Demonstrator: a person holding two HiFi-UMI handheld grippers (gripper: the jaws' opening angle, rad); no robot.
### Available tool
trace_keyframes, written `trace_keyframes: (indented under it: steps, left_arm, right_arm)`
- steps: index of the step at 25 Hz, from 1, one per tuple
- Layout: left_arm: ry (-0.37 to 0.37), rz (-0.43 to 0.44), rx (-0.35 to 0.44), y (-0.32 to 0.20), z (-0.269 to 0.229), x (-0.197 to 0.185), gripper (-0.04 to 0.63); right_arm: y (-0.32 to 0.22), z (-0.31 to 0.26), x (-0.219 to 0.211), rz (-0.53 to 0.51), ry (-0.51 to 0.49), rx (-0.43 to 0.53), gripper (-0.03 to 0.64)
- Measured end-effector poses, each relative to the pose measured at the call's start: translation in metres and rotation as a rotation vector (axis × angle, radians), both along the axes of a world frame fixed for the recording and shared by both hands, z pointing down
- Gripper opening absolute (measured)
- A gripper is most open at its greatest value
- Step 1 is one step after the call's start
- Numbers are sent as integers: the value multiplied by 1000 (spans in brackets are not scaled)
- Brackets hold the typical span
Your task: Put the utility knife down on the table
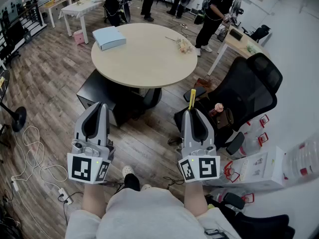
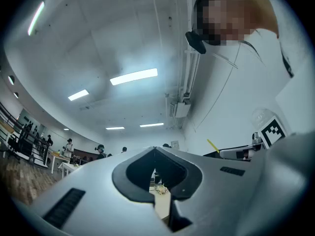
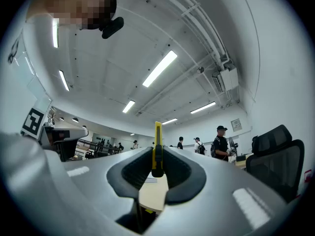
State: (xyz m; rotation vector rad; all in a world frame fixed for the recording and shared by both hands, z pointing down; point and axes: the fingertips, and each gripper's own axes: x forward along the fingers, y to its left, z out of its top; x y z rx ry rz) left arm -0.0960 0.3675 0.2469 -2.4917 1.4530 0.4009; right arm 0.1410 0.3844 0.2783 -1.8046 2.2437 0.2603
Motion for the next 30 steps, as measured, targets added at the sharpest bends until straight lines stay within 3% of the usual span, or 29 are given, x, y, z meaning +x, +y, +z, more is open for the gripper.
trace_keyframes:
  steps: [12,30]
  left_arm:
    - [-1,14,14,-47,-4,-11,9]
    - [-1,39,25,-144,1,-57,9]
  right_arm:
    - [-47,-1,-8,18,-24,-3,74]
    - [-137,3,-51,62,-33,2,74]
